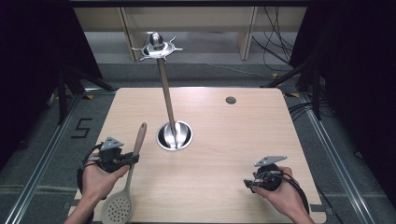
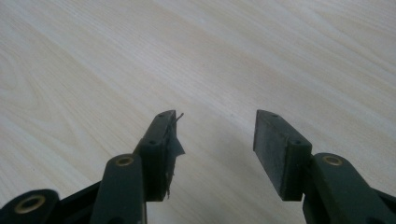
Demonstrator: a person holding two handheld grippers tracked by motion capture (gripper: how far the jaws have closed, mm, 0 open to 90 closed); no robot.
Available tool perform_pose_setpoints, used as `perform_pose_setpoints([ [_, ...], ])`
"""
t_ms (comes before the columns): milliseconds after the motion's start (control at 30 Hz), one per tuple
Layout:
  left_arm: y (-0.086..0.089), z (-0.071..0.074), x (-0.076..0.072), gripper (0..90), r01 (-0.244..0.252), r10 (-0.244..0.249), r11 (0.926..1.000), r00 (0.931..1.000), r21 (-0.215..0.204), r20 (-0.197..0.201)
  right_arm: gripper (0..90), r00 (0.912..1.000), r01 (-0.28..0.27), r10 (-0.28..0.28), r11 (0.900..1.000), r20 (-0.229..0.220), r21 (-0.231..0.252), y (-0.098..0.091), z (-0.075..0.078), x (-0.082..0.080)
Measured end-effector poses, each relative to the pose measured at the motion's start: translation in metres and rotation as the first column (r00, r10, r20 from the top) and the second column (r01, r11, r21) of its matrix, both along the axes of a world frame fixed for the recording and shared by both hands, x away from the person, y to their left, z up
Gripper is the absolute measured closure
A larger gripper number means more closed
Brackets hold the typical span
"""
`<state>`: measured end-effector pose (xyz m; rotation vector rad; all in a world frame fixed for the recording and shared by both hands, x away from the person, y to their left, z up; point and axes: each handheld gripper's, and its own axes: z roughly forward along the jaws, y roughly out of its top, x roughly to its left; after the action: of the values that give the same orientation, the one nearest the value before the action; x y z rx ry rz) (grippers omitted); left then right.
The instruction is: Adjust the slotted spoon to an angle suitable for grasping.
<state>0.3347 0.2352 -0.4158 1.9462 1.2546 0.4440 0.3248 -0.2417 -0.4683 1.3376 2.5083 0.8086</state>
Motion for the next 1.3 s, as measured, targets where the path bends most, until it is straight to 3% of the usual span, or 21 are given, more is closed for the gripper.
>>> perform_pose_setpoints([
  [33,0.004,0.004,-0.003,73.9,0.022,-0.022,0.9995,0.9998,0.023,0.003,49.9,1.0,0.001,-0.001,1.0,0.001,0.0,0.0,0.0,0.0],
  [67,0.002,0.004,-0.006,73.9,-0.008,0.009,0.9996,0.9991,-0.025,0.042,49.9,1.0,0.001,-0.001,1.0,0.002,0.0,0.0,0.0,0.0],
  [133,0.004,0.007,-0.012,73.9,-0.022,0.029,0.9971,0.9952,-0.073,0.094,49.7,1.0,0.0,0.0,1.0,0.002,0.0,0.0,0.0,0.0],
  [233,0.009,0.011,-0.019,73.9,-0.033,0.051,0.9929,0.9872,-0.114,0.151,49.4,1.0,0.0,0.0,1.0,0.003,0.001,0.0,0.0,0.0],
  [400,0.012,0.018,-0.024,74.0,-0.022,0.053,0.99,0.974,-0.139,0.22,49.0,0.9999,-0.004,0.004,1.0,0.015,0.0,0.0,0.0,0.0],
  [533,0.012,0.024,-0.026,74.0,-0.01,0.046,0.9916,0.9589,-0.129,0.28,48.9,0.9998,0.007,-0.007,1.0,0.016,0.007,0.0,0.001,0.0],
  [667,0.011,0.03,-0.024,74.0,-0.001,0.047,0.9898,0.9481,-0.143,0.314,48.2,0.9999,0.001,-0.001,1.0,0.01,0.001,0.0,0.001,0.0],
  [700,0.011,0.031,-0.024,74.0,0.0,0.051,0.9885,0.9417,-0.151,0.332,48.1,0.9997,-0.011,0.011,0.9999,0.021,-0.006,-0.001,-0.001,0.0],
  [767,0.011,0.034,-0.023,74.1,0.002,0.047,0.99,0.9399,-0.141,0.338,48.0,0.9997,-0.01,0.01,0.9999,0.021,-0.005,-0.001,-0.001,0.0],
  [800,0.01,0.035,-0.022,74.1,0.007,0.051,0.9875,0.9323,-0.158,0.358,48.0,0.9999,0.003,-0.003,1.0,0.013,0.004,0.0,0.001,0.0],
  [833,0.01,0.037,-0.022,74.1,0.004,0.047,0.9897,0.9364,-0.143,0.348,48.0,0.9998,0.011,-0.011,0.9999,0.016,0.009,0.0,0.001,0.0],
  [867,0.009,0.038,-0.021,74.1,0.007,0.051,0.9878,0.9286,-0.156,0.368,48.0,0.9998,0.016,-0.016,0.9998,0.012,0.013,0.0,0.001,0.0],
  [933,0.008,0.041,-0.019,74.1,0.016,0.044,0.9876,0.9278,-0.156,0.371,48.0,0.9997,0.017,-0.017,0.9998,0.017,0.011,0.0,0.001,0.0],
  [967,0.007,0.042,-0.018,74.1,0.017,0.046,0.9871,0.922,-0.159,0.384,47.9,0.9994,0.023,-0.024,0.9995,0.024,0.022,0.001,0.0,0.0],
  [1000,0.007,0.044,-0.018,74.1,0.017,0.043,0.9882,0.9247,-0.152,0.378,47.9,0.9994,0.024,-0.024,0.9994,0.025,0.024,0.001,0.0,0.0],
  [1033,0.005,0.045,-0.017,74.1,0.02,0.044,0.9873,0.9195,-0.158,0.391,47.9,0.9993,0.024,-0.025,0.9994,0.027,0.025,0.0,0.0,0.0],
  [1133,0.002,0.051,-0.014,74.1,0.026,0.036,0.9884,0.9167,-0.15,0.398,47.9,0.9993,0.027,-0.027,0.9995,0.024,0.019,0.0,0.002,0.0],
  [1200,-0.002,0.055,-0.014,74.1,0.023,0.039,0.9878,0.9201,-0.154,0.39,47.9,0.9993,0.026,-0.027,0.9995,0.025,0.019,-0.001,0.003,0.0],
  [1300,-0.007,0.06,-0.012,74.1,0.034,0.033,0.9868,0.9159,-0.159,0.4,47.9,0.9984,0.041,-0.042,0.9985,0.039,0.038,0.0,0.003,-0.001],
])
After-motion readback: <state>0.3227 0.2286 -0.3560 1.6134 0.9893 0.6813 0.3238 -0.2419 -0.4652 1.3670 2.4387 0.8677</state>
